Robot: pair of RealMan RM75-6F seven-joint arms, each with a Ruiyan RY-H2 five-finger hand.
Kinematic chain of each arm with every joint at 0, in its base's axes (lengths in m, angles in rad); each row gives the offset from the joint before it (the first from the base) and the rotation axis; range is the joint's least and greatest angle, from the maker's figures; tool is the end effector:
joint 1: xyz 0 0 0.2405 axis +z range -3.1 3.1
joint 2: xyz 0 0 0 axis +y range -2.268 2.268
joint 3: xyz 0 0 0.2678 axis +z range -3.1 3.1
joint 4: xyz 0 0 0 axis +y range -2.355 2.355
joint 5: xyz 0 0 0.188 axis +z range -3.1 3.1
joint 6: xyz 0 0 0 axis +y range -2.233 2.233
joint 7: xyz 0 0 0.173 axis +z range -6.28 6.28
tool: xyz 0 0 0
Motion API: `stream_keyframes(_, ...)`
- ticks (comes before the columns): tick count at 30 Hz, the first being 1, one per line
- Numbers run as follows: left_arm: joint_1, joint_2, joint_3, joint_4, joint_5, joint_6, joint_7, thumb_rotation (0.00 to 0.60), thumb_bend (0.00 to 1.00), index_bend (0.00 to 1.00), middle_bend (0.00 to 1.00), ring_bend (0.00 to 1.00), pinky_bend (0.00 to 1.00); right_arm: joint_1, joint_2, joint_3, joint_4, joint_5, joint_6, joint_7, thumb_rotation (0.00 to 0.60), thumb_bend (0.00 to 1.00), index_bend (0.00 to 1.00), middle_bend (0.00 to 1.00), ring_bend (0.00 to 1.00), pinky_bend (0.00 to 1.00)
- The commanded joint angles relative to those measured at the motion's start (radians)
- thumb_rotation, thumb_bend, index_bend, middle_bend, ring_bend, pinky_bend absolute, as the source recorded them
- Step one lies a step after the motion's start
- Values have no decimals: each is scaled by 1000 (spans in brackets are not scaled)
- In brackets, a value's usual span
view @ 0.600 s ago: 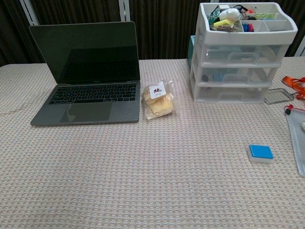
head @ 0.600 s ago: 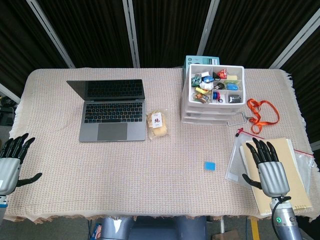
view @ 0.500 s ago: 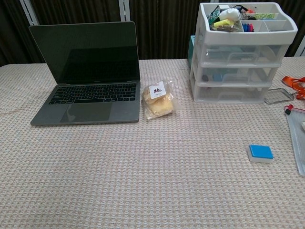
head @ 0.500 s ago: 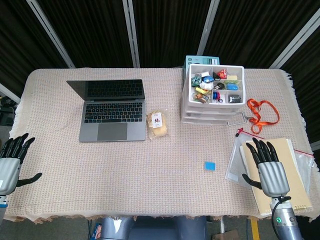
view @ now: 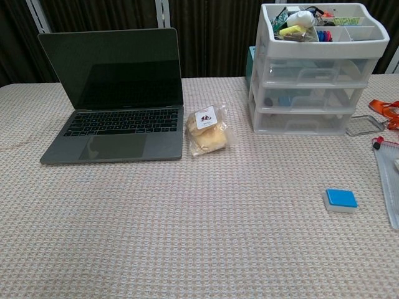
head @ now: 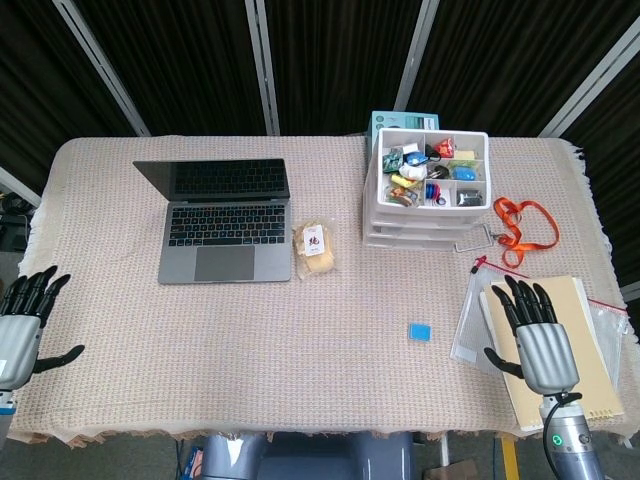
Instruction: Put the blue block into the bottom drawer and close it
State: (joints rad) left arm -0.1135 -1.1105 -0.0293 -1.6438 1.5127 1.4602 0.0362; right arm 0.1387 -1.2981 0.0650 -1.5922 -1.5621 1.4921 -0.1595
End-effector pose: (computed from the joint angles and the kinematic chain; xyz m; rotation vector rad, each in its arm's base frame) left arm -0.3029 0.2133 0.1761 -1.4440 -0.9032 -0.8975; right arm -0.2778 -0.2258 0.1289 1.4566 -0.8265 0.9946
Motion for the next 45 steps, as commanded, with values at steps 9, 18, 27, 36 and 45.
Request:
stream_keyframes(9, 2, -2, 0, 5, 3, 6, -5, 600, 95, 79, 0, 0, 0, 2, 9, 1, -42, 17, -17, 30, 600, 86, 125, 268, 271, 378)
stream_keyframes(18, 5, -6, -4, 5, 9, 21, -7, 600, 98, 78, 0, 0, 0, 25, 57, 70, -240, 227, -137, 168, 600, 235, 129, 689, 695, 639)
stream_keyframes(27, 6, -9, -6, 12, 14, 29, -19, 600, 99, 76, 0, 0, 0, 116, 72, 199, -411, 554, -312, 223, 600, 385, 130, 761, 776, 678)
stream_keyframes(36, 4, -8, -7, 15, 13, 27, -26, 600, 101, 75, 0, 0, 0, 247, 14, 297, -450, 914, -422, 206, 600, 426, 133, 770, 787, 679)
stream_keyframes(45, 3, -7, -8, 17, 11, 25, -31, 600, 101, 76, 0, 0, 0, 362, -66, 368, -380, 1189, -471, 209, 600, 438, 134, 779, 797, 680)
